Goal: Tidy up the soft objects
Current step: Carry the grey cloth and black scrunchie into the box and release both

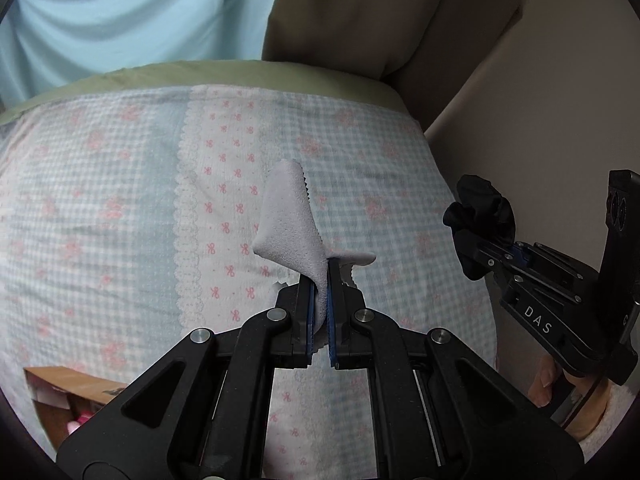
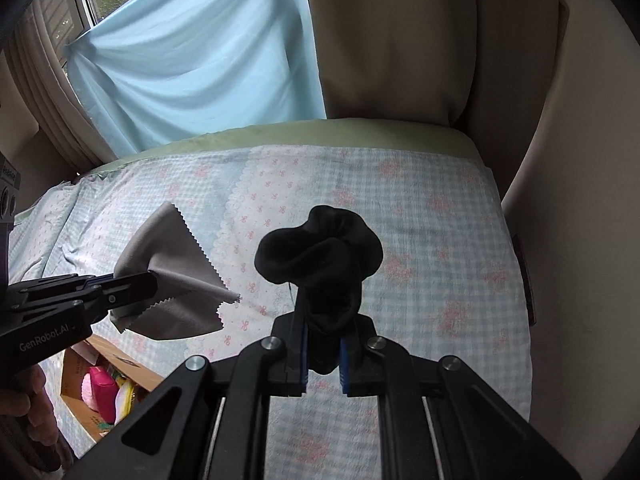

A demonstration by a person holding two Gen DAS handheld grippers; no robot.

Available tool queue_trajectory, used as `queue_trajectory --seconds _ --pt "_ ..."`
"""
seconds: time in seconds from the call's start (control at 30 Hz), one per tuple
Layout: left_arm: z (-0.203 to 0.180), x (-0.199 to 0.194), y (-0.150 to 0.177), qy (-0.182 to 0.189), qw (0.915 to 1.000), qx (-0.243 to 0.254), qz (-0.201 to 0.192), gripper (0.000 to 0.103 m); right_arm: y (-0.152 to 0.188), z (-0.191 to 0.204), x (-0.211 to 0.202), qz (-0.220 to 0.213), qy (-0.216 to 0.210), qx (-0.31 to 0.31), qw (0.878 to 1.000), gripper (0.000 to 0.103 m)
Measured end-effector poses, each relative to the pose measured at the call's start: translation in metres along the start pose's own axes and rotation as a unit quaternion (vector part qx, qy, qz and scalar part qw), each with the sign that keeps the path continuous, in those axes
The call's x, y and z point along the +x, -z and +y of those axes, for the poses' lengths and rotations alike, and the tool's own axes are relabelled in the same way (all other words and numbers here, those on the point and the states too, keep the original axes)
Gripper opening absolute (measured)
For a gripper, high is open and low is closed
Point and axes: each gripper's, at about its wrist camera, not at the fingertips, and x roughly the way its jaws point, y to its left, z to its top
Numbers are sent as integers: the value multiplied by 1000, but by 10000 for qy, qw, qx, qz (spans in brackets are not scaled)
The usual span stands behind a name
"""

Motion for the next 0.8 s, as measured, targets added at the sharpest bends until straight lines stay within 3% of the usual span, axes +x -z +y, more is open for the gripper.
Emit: queue_trajectory --seconds 0.23,0.43,0.6,0.8 --pt "19 -104 35 -293 9984 -243 -412 4 11 69 -74 -166 -384 -323 9986 10" --pt "64 -169 81 -601 9958 -491 -487 4 38 137 -99 -9 -754 -489 9960 10" --pt "115 -193 122 -784 9945 -593 -352 4 68 193 -97 234 -973 -454 9939 11" --pt "188 -183 158 -763 9941 -771 71 4 100 243 -68 643 -869 -204 9939 11"
